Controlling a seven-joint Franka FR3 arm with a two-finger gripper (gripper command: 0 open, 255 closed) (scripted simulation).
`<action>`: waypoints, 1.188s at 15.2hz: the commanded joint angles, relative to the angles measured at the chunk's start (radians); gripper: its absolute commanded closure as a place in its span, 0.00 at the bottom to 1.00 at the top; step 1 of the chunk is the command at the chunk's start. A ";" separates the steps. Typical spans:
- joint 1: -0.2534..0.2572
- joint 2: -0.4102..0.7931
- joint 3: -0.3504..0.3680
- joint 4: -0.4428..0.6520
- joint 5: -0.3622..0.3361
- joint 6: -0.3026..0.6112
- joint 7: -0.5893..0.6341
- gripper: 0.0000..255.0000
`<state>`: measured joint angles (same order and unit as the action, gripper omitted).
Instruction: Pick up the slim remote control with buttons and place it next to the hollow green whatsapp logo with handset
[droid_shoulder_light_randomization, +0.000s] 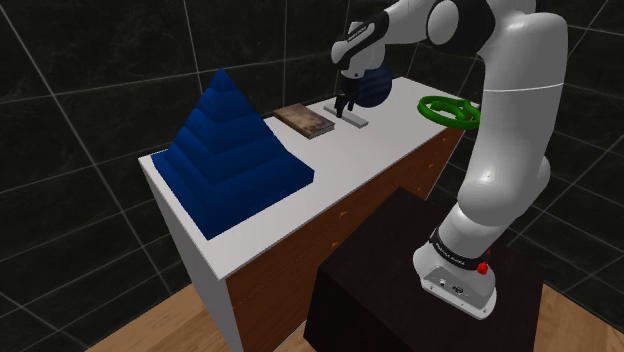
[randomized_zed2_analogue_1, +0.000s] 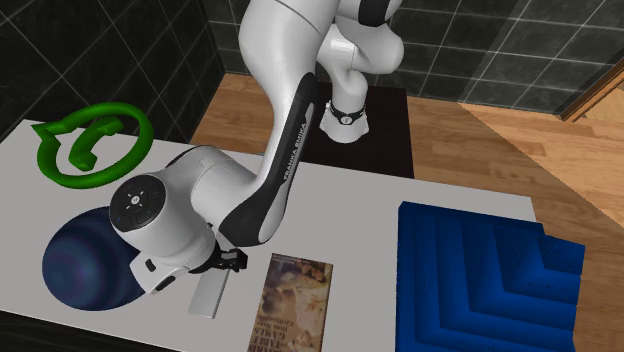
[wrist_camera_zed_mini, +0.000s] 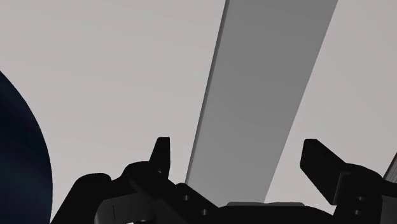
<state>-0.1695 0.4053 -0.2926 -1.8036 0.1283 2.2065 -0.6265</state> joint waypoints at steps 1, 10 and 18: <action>0.000 0.000 0.000 0.000 0.000 0.001 0.000 0.00; 0.000 0.000 0.000 -0.001 0.000 0.001 0.000 1.00; 0.003 -0.026 -0.005 0.019 -0.010 -0.043 0.006 1.00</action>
<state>-0.1677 0.3875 -0.2962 -1.7914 0.1214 2.1772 -0.6229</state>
